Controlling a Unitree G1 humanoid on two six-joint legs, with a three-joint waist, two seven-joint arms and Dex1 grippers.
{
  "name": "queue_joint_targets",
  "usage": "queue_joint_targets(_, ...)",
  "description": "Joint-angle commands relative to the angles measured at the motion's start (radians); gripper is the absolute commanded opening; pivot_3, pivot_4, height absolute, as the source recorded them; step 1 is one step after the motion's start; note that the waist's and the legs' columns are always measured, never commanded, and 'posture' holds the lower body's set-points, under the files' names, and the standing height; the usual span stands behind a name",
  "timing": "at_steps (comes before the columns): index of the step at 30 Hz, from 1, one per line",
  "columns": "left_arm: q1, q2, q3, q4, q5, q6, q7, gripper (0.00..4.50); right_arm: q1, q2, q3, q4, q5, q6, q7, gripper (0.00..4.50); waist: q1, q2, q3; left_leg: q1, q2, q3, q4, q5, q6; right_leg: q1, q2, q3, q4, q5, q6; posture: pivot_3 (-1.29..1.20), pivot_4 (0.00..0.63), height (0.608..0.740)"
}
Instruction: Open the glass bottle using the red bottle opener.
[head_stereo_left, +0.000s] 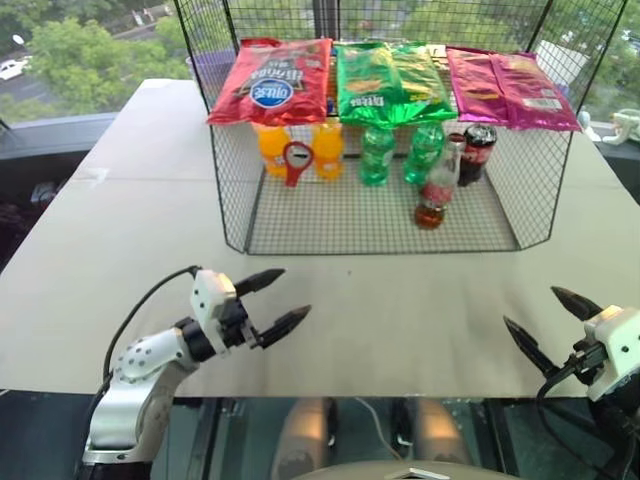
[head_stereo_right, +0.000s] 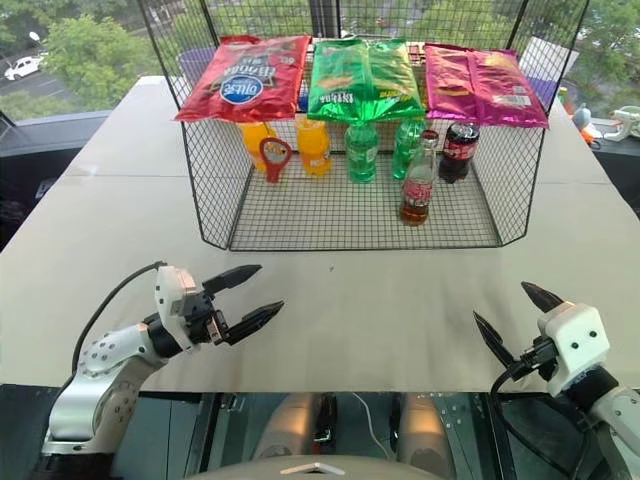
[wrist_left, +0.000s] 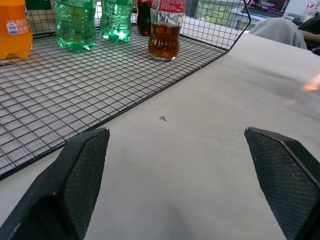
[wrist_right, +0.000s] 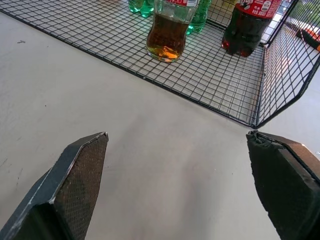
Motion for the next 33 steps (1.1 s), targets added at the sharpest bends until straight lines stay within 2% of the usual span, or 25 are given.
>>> queue_joint_targets(1,-0.038,-0.011,0.01,-0.048,-0.035,0.021,0.042,4.47,-0.036,0.027,0.011,-0.034,0.031,-0.053,0.0,4.5,0.0,0.0,0.0,0.0,0.0,0.0,0.0,0.0,0.0,0.0,0.0,0.0,0.0,0.0,0.0,0.0,0.15,0.74)
queue_joint_targets(7,-0.194,-0.081,0.017,-0.085,-0.058,0.118,0.239,4.47,-0.166,0.042,0.123,-0.188,0.135,-0.09,0.033,4.5,0.0,0.0,0.0,0.001,0.0,-0.001,0.0,0.0,0.0,0.001,0.001,0.0,0.001,0.0,0.0,0.0,0.15,0.74)
queue_joint_targets(11,-0.274,-0.121,-0.002,-0.13,-0.049,0.192,0.375,4.47,-0.248,0.016,0.176,-0.283,0.198,-0.032,0.0,4.5,0.0,-0.001,0.0,0.0,-0.001,-0.001,0.0,0.003,0.005,0.002,0.002,0.001,0.0,0.0,0.0,0.0,0.15,0.74)
queue_joint_targets(17,-0.355,-0.187,-0.035,-0.172,-0.01,0.288,0.558,4.47,-0.34,-0.039,0.204,-0.323,0.237,0.052,-0.05,4.5,0.002,-0.003,0.0,0.001,-0.003,-0.001,0.001,0.003,0.005,0.003,0.002,0.001,0.0,0.0,0.0,0.0,0.15,0.74)
queue_joint_targets(33,-0.511,-0.214,-0.032,-0.042,0.117,0.315,0.721,4.47,-0.281,-0.045,0.215,-0.332,0.218,0.025,-0.029,4.5,0.002,-0.005,0.001,0.001,-0.004,-0.001,0.001,0.003,0.005,0.004,0.003,0.001,0.0,0.0,0.0,0.0,0.15,0.74)
